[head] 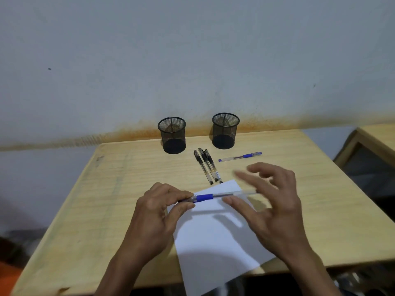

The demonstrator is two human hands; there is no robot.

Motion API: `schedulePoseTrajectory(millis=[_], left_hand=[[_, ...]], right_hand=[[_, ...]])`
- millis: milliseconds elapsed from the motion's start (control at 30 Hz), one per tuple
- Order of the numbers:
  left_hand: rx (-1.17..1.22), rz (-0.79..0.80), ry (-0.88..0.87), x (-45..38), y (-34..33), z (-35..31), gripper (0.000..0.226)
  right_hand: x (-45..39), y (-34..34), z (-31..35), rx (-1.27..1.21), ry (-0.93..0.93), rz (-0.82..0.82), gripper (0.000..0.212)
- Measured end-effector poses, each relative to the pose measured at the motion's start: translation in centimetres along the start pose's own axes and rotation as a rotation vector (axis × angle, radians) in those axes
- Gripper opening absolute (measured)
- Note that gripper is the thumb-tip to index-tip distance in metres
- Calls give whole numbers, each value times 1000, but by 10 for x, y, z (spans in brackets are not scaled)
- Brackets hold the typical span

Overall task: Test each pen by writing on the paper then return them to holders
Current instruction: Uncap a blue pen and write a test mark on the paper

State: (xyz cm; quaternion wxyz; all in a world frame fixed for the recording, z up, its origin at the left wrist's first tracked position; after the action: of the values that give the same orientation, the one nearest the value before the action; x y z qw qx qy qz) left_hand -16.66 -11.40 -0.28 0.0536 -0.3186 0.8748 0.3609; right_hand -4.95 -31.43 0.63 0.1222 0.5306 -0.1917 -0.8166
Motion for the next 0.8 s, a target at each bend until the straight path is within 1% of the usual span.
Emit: schedulePoseTrajectory(millis=[33,67,100,167,233,300,367,433,500,567,633,800], left_hand=[[-14,11,-2,-2,-1,0,25],[-26,18,-6,-4,-2,0,23],[-34,22,-10,-6,-3,-2,23],[-41,30,-8,-9,-5,-4,24],[-34,34,17,-12,-8,-6,29],[-22,51,93,-17,-14,0,47],[-81,80,198,-22,-21,16,66],[-221,110,231,-21,-28,35,68],[-301,164,234,-17,-34,53,64],[-316,206,250,-12,-38,69,61],[-345,207,244,-10,-41,81,57],[-355,204,224,-13,-43,96,53]], right_hand=[[0,-3,0,105,148,61,29],[0,-7,-2,168,236,107,22],[0,-10,-4,209,290,137,19],[-2,-14,-9,272,334,171,17],[2,-18,-15,283,311,190,14],[5,-21,-28,246,163,171,10],[8,-23,-49,233,-108,117,9],[8,-25,-73,228,-427,107,13],[8,-31,-90,239,-634,177,17],[10,-41,-101,280,-718,258,21],[12,-48,-108,308,-744,286,24],[5,-65,-116,381,-723,351,22]])
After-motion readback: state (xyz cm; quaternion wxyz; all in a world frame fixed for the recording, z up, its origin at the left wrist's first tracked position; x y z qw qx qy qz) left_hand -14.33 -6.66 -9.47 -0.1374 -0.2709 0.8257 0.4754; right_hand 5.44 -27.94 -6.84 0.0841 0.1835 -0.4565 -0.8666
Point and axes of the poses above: each hand's wrist, its own x-axis away from the middle knuckle, its own y-axis out of the back of the hand, z = x × y, the point moved 3 cm from there along -x, towards the middle knuckle, and after that the axes turned 15 degrees about y, right-handed, at the moved point
